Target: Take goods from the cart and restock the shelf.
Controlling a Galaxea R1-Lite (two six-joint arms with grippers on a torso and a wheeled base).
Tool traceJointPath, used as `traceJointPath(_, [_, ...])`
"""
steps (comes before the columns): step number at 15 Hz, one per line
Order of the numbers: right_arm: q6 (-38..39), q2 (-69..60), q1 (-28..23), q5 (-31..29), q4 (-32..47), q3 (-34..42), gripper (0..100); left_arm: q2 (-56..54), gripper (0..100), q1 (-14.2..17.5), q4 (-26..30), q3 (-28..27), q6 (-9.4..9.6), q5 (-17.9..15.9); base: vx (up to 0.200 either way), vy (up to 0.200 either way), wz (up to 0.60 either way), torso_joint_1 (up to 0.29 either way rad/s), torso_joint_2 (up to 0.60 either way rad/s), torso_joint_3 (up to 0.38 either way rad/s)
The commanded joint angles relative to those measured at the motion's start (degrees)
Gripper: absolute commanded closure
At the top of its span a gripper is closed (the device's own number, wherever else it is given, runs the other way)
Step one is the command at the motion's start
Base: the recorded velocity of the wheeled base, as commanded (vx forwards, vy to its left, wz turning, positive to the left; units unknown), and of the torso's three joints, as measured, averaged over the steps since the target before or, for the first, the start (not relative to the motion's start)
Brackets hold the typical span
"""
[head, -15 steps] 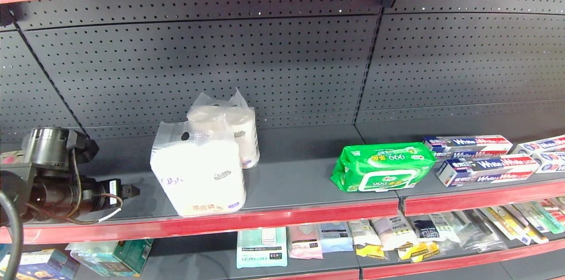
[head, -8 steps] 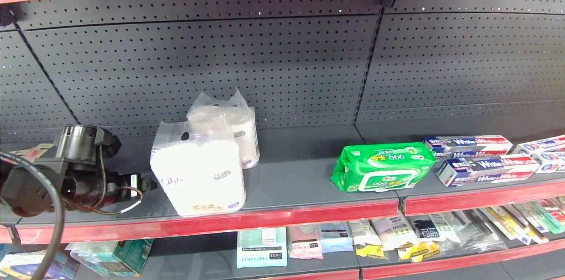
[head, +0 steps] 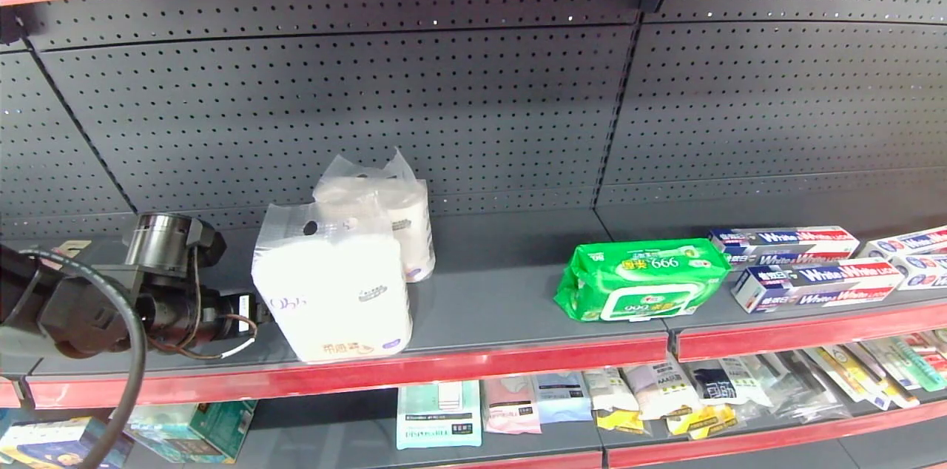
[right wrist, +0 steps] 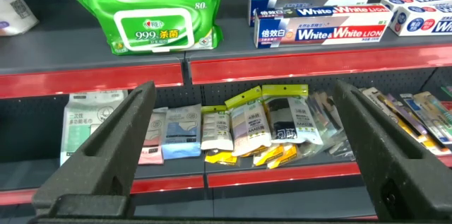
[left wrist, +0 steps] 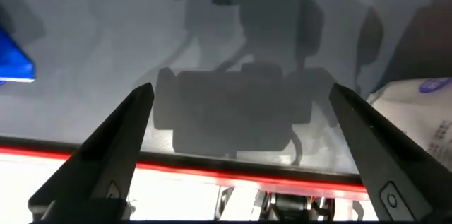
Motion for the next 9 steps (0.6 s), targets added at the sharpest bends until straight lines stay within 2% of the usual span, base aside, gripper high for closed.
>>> traceJointPath(1, [0.0, 0.07, 0.0, -0.02, 0.06, 0.0, 0, 0.61, 0, -0.64, 0.01, -0.8, -0.03, 0.02, 0.0, 0.0, 0.0, 0.0, 0.0, 0.0])
traceJointPath(4, [0.0, 0.07, 0.0, -0.02, 0.06, 0.0, 0, 0.96, 0, -1.34, 0.01, -1.24, -0.03, 0.02, 0.0, 0.0, 0.0, 0.0, 0.0, 0.0])
traceJointPath(9, [0.0, 0.07, 0.0, -0.02, -0.03, 0.0, 0, 1.92, 0, -2.66, 0.01, -2.56, -1.26, 0.1, 0.0, 0.0, 0.0, 0.0, 0.0, 0.0])
